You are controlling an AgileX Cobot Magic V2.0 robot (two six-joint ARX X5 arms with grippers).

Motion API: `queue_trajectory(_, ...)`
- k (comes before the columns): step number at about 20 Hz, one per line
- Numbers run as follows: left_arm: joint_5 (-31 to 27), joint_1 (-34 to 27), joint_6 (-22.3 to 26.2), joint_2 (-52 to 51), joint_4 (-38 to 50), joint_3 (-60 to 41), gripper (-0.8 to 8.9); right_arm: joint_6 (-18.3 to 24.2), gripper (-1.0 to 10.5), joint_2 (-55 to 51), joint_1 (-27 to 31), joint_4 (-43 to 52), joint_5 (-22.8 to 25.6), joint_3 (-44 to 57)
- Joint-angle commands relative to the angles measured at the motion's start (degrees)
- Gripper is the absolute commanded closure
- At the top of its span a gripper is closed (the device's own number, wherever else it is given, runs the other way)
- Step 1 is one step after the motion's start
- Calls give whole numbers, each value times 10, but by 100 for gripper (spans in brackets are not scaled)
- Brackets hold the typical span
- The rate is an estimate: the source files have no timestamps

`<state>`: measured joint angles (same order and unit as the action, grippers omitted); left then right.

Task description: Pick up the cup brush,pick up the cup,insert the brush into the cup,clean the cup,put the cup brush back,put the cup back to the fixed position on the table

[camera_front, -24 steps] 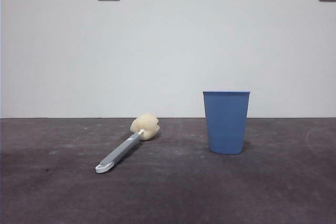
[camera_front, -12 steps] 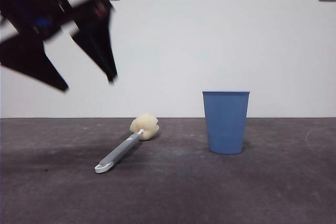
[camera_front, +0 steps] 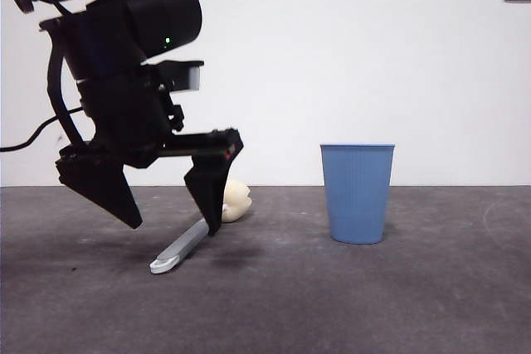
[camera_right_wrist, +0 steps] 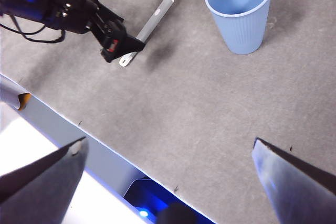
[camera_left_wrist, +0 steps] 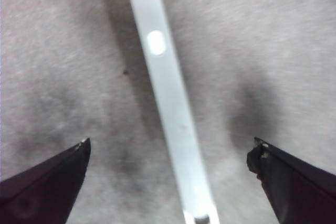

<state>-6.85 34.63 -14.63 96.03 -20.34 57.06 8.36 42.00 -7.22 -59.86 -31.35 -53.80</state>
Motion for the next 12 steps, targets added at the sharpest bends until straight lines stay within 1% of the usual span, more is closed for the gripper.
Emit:
queue_trajectory(1,-5,2,-7,19,7,0,284,-4,326,0,-2,3,-1,-1)
queue_trajectory(4,-6,3,-9,25,14,0,285,-4,326,0,-2,3,-1,-1)
queue_trajectory(6,-5,3,-19,28,14,0,294,-4,327,0,-2,3,-2,-1)
queue_trajectory(7,-5,3,-19,29,12,0,362,-4,339,0,-2,3,-2,-1)
queue_trajectory(8,-5,3,-19,30,12,0,410,-4,355,0,-2,3,-2,-1)
queue_trajectory(12,-3,7,-20,45,-2,0,410,-10,352,0,-2,3,-2,-1)
